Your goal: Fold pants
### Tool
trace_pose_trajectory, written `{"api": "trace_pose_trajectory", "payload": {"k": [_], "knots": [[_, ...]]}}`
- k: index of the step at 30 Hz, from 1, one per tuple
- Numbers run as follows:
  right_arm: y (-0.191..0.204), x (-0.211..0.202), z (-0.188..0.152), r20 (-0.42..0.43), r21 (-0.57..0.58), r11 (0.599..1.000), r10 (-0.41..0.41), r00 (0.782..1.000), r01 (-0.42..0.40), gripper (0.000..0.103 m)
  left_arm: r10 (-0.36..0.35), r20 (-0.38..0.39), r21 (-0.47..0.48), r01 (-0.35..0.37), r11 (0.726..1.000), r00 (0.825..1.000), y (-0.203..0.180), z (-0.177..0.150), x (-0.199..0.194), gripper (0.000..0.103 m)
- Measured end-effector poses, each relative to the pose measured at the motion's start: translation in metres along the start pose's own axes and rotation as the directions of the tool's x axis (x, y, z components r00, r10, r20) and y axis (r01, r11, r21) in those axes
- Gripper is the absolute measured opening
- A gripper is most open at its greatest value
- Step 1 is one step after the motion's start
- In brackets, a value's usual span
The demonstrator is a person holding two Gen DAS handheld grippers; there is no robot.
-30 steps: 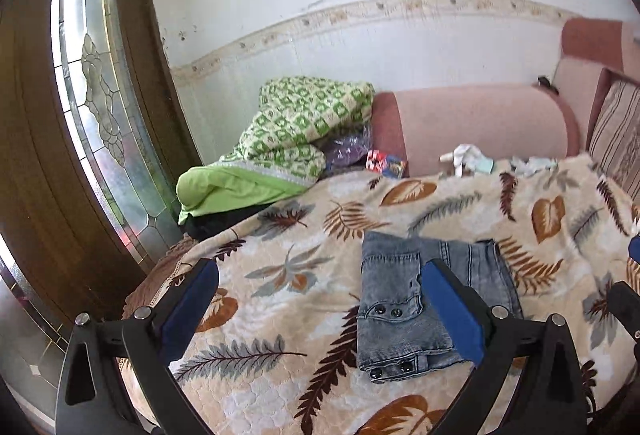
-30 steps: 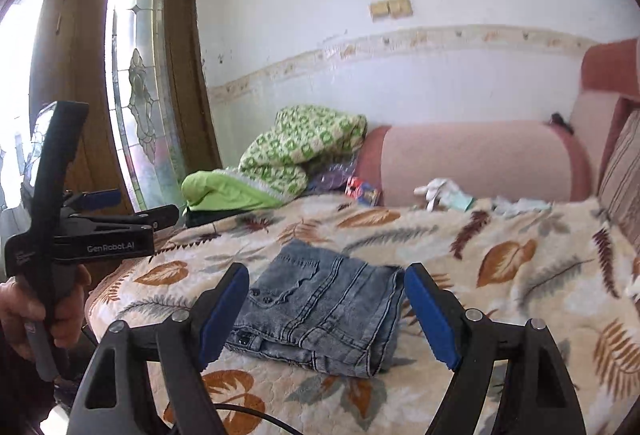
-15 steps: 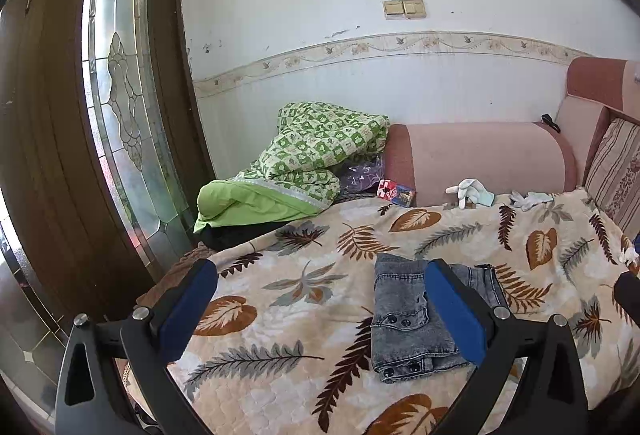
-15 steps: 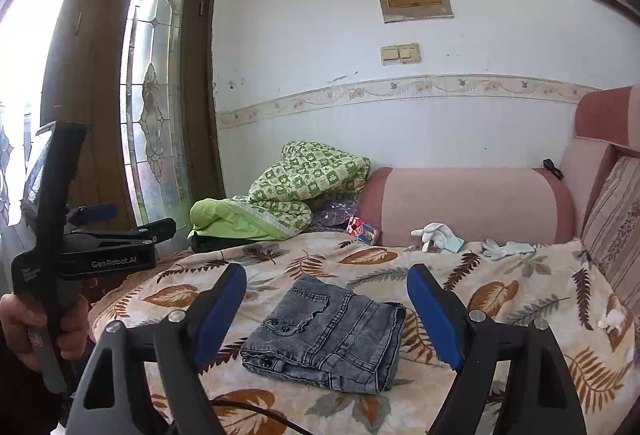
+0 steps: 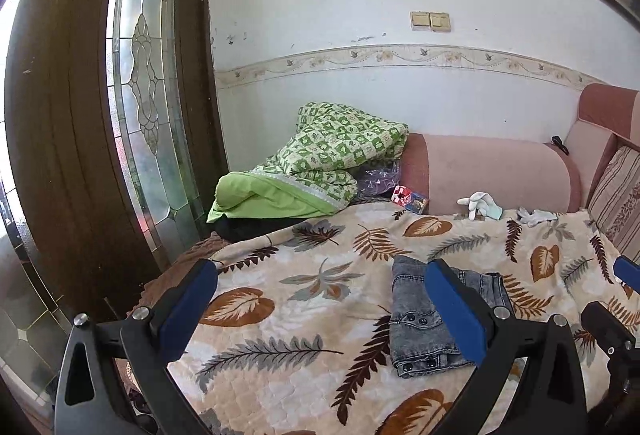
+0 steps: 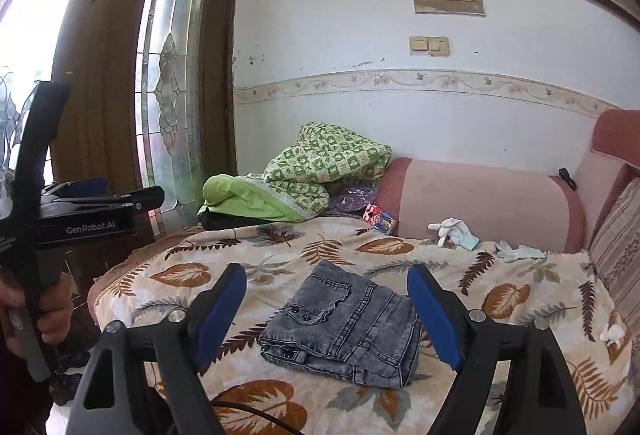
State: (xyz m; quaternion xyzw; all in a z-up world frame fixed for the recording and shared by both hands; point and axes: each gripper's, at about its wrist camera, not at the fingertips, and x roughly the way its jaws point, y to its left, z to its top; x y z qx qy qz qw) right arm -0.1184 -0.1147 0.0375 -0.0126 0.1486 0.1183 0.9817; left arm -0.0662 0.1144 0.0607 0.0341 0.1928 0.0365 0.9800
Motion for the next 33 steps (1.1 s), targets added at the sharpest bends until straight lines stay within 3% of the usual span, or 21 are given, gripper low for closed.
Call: {"api": "trace_pose_trajectory", "payload": {"k": [11,33], "knots": [[0.032,-0.003,0.004,-0.017,-0.076,0.997,0.018,1.0,-0.019,0.085,-0.014,0.043,0.003,0.014,1.0,0.999,0.016,0.003,-0.025,0.103],[0.042,-0.045,0.022,0.067,-0.106,0.994,0.025,0.997,-0.018,0.085,-0.051,0.159,-0.034,0.057,0.998,0.986,0.029,0.02,-0.086,0.103]]}}
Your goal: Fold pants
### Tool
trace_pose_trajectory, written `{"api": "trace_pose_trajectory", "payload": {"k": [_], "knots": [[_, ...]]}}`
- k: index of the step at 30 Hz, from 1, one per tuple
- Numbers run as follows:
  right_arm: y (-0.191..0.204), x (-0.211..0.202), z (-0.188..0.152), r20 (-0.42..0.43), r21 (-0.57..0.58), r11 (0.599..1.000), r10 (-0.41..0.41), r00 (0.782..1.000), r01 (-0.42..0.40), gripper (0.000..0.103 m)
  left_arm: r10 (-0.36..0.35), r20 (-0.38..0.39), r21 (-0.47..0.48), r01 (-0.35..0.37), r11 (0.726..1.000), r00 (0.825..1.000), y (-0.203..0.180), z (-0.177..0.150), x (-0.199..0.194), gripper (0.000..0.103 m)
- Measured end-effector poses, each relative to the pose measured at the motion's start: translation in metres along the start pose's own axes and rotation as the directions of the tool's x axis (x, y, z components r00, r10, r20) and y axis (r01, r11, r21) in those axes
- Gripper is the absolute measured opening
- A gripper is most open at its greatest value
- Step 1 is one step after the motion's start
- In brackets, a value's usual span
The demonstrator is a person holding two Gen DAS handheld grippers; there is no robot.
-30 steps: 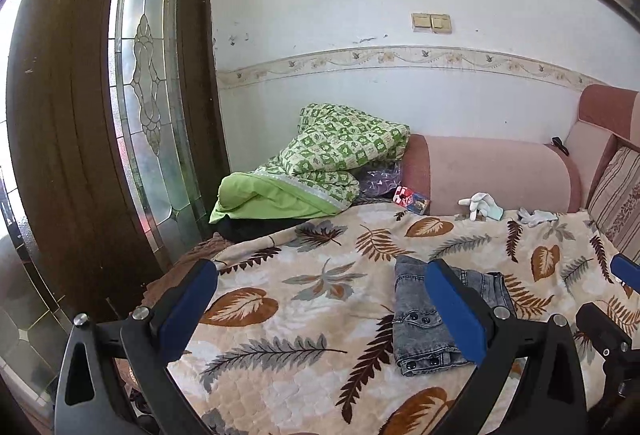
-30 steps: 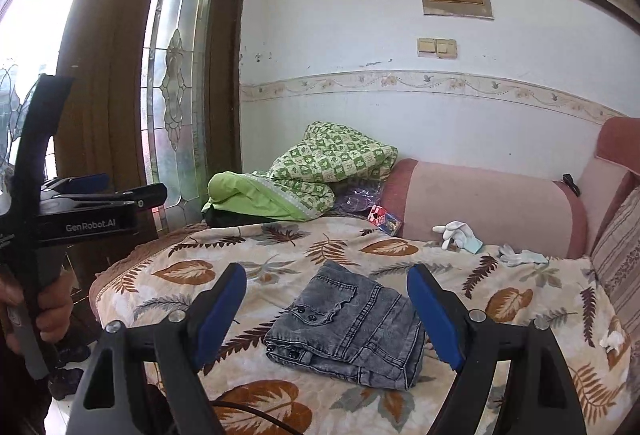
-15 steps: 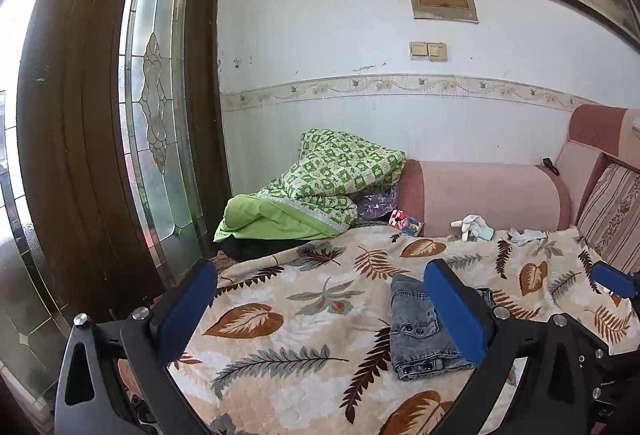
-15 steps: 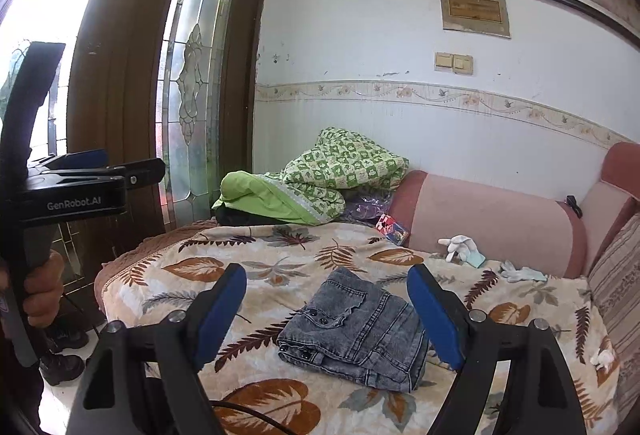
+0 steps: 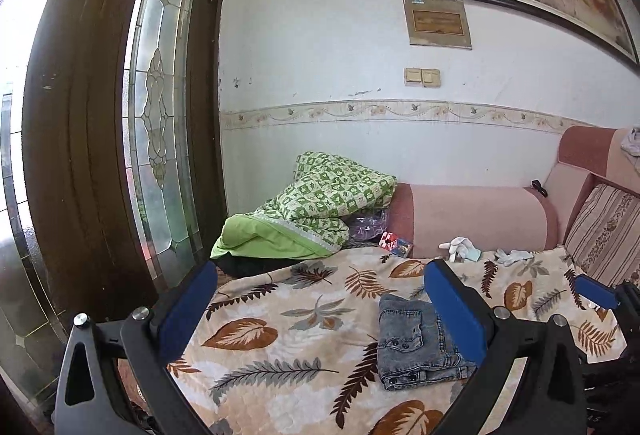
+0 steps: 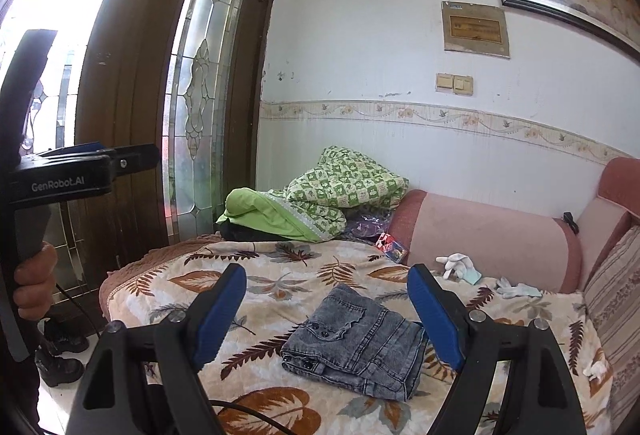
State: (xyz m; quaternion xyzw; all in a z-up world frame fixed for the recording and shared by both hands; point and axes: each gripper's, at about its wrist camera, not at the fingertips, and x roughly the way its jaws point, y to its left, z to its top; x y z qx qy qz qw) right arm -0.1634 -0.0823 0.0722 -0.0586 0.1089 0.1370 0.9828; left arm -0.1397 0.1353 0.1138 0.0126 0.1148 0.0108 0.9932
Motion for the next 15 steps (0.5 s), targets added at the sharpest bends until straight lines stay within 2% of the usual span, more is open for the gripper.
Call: {"api": "trace_pose_trajectory", "payload": {"k": [15], "knots": [[-0.009,0.012,-0.008,-0.019,0.027,1.0,0.004,1.0,-0.003,0.085,-0.019,-0.006,0.016,0.019,1.0,1.0,-0.008,-0.002,0.005,0.103]]}}
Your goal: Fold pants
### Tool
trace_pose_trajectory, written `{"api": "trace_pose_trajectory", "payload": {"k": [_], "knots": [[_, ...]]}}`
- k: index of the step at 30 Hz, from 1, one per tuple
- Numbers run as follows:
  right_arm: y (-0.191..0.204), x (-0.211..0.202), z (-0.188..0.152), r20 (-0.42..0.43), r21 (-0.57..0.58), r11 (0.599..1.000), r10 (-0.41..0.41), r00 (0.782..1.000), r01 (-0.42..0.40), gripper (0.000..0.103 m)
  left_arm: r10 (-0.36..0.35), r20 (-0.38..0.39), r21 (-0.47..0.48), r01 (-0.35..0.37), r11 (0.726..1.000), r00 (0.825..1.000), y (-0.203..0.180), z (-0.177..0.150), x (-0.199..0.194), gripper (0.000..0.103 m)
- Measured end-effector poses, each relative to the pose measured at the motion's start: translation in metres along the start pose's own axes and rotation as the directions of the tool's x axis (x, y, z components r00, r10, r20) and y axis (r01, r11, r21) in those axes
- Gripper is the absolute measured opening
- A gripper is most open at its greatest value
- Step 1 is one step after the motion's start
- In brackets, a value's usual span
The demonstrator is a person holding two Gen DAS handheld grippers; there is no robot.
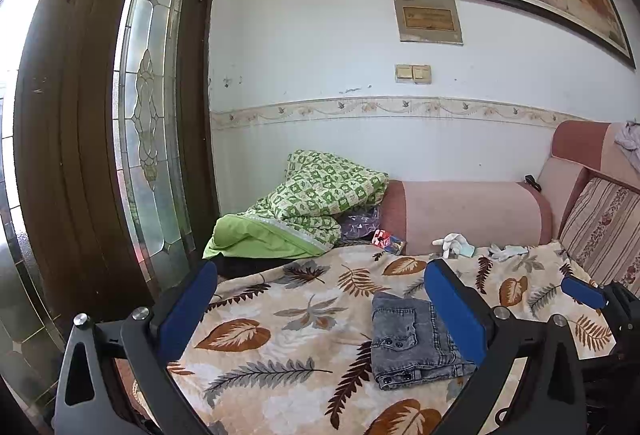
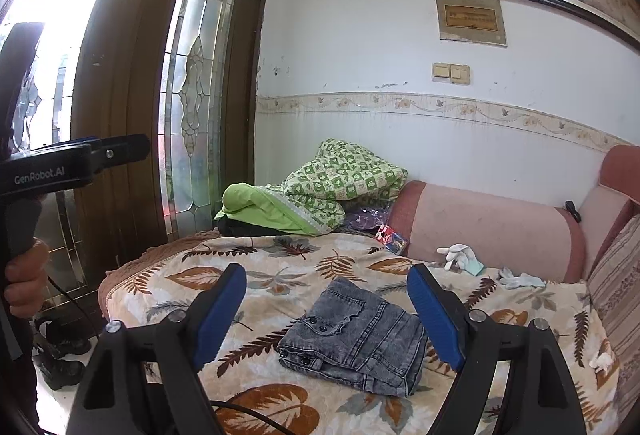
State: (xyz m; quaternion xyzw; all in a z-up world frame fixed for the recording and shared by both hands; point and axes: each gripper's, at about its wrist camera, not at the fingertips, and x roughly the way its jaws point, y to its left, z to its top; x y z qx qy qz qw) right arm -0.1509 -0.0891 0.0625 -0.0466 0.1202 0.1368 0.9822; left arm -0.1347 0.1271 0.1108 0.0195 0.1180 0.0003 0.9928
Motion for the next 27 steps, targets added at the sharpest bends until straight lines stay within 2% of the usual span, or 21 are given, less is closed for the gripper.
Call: {"api": "trace_pose_trajectory", "payload": {"k": [27], "knots": [[0.005,0.035,-0.003,-0.036,-0.011,0.998,0.061,0.997,-0.061,0.085,-0.034,-0.038,0.013,0.035,0.999,0.999,-0.007,-0.002,0.023,0.103]]}}
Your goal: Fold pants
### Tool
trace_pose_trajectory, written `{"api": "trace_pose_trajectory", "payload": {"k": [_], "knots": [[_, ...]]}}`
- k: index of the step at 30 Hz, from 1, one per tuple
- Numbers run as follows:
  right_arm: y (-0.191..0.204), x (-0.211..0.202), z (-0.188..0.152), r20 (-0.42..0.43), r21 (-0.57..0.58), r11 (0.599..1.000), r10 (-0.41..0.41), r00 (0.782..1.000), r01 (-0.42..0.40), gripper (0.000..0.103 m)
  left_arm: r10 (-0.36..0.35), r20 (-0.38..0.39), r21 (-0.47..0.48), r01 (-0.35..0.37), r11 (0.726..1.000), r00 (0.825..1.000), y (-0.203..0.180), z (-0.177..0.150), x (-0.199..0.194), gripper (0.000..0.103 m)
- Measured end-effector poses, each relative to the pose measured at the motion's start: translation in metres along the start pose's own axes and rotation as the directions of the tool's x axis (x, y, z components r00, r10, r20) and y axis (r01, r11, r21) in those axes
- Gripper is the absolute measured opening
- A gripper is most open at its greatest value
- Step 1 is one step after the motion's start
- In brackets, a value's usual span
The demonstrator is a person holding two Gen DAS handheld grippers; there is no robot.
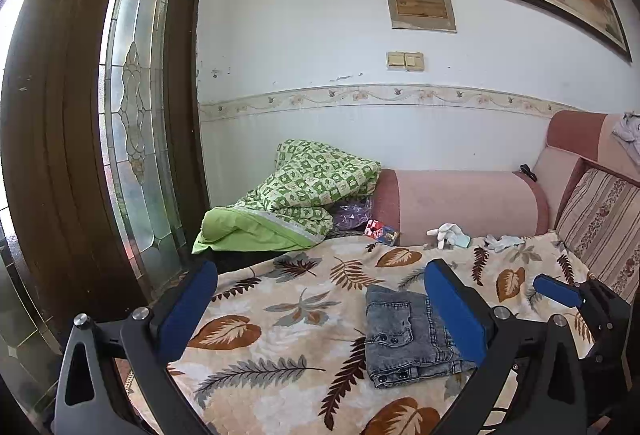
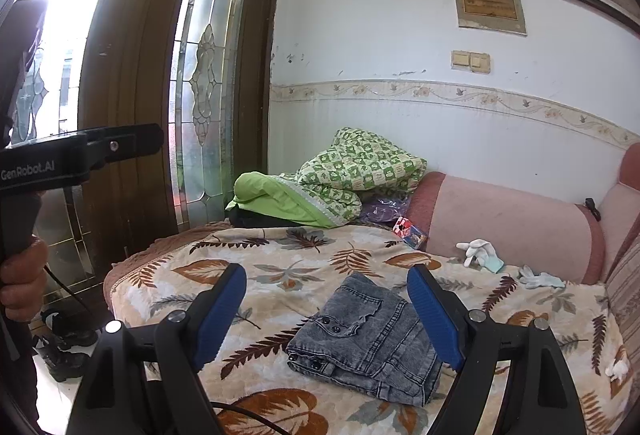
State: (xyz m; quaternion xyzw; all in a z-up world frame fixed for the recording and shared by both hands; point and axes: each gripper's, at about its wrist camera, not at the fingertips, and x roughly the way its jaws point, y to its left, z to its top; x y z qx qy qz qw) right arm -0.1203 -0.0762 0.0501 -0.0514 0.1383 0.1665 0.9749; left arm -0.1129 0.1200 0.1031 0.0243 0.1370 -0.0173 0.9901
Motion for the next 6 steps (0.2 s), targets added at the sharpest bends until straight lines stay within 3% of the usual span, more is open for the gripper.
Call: {"api": "trace_pose_trajectory", "payload": {"k": [6], "knots": [[-0.0009,0.0059,0.0009,-0.001,0.008,1.0,0.016,1.0,-0.016,0.085,-0.006,-0.003,-0.003,0.006,1.0,1.0,0.0016,-0.0012,0.0053,0.103]]}}
